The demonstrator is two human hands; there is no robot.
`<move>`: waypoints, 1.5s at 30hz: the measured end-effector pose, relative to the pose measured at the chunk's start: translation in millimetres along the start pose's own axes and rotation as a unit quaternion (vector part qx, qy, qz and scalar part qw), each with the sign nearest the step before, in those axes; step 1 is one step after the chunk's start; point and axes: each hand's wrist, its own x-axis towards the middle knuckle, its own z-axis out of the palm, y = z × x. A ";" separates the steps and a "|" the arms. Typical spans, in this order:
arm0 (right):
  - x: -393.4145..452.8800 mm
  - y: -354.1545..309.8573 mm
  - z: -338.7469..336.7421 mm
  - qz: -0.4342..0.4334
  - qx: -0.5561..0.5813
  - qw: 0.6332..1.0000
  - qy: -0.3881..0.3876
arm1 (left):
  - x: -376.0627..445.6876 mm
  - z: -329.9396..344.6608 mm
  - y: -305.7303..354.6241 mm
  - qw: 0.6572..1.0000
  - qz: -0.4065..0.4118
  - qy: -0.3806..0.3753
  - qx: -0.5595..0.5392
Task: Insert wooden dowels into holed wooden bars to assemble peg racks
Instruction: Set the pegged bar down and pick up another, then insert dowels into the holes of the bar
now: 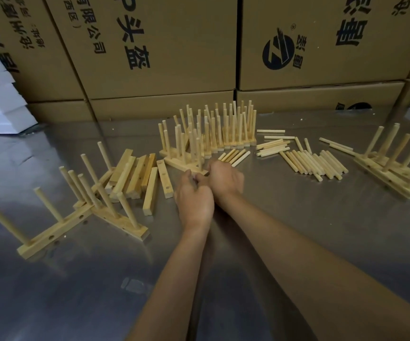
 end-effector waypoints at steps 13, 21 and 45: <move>26.6 -7.6 8.8 0.094 0.033 0.995 -0.006 | 3.6 3.0 -0.7 0.999 0.027 0.016 0.022; -13.2 27.1 -11.2 0.030 0.267 0.961 -0.072 | -1.2 -5.0 -0.6 0.985 0.113 0.036 0.124; -31.5 101.4 -58.2 0.012 0.007 1.000 -0.010 | -7.1 -20.8 4.3 0.913 0.075 -0.010 0.401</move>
